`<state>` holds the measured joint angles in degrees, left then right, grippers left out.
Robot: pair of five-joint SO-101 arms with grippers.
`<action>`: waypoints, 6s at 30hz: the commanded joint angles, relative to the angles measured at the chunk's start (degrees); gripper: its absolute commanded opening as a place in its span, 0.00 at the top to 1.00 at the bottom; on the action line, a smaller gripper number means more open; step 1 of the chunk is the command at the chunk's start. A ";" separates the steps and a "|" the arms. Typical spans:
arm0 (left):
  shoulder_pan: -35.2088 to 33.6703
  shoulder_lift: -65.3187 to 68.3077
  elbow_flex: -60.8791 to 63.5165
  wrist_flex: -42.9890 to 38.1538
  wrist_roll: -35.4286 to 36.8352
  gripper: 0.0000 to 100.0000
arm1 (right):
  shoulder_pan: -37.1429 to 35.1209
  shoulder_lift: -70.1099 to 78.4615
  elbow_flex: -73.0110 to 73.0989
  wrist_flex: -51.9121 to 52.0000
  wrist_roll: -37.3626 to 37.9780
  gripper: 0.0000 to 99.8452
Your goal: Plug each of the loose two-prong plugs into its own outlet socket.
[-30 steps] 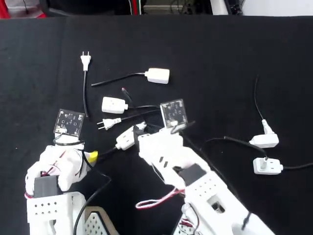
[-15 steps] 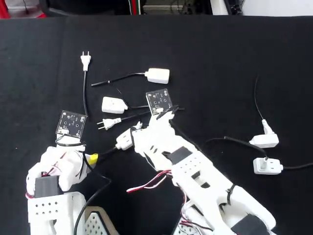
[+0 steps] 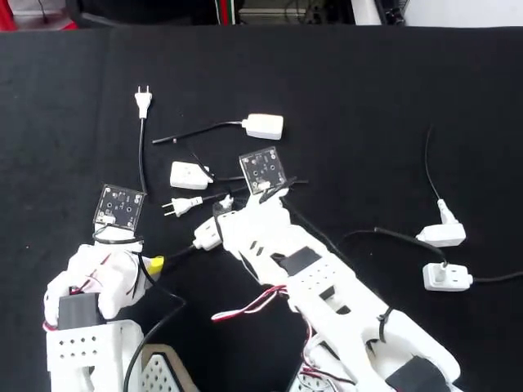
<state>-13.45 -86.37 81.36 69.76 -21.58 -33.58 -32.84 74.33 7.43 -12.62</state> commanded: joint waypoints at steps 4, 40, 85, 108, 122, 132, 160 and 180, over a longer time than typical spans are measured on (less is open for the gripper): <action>-0.66 -0.44 -0.31 -0.26 -1.85 0.70 | -0.62 0.04 -2.42 4.22 0.53 0.99; -0.66 -0.53 -0.31 -0.09 -2.11 0.70 | -0.26 9.27 -5.49 0.44 4.48 0.99; -0.75 -0.53 0.31 -0.35 -2.20 0.70 | -3.16 9.10 -4.09 13.36 5.27 0.98; -0.75 -0.53 0.31 -0.35 -2.20 0.70 | -3.16 9.10 -15.69 26.81 5.54 0.88; -0.75 -0.53 0.31 -0.35 -2.20 0.70 | -2.99 9.19 -18.51 33.23 25.23 0.79; -0.75 -0.53 0.31 -0.35 -2.20 0.70 | -3.08 9.19 -16.84 27.69 27.08 0.76; -0.75 -0.53 0.31 -0.18 -4.13 0.70 | 0.35 9.19 -19.47 27.60 29.01 0.98; -0.75 -0.53 0.31 -0.18 -4.13 0.70 | 0.26 9.63 -19.21 24.35 28.66 0.92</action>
<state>-13.45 -86.37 82.07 69.76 -25.27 -34.29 -22.99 58.51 33.01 16.04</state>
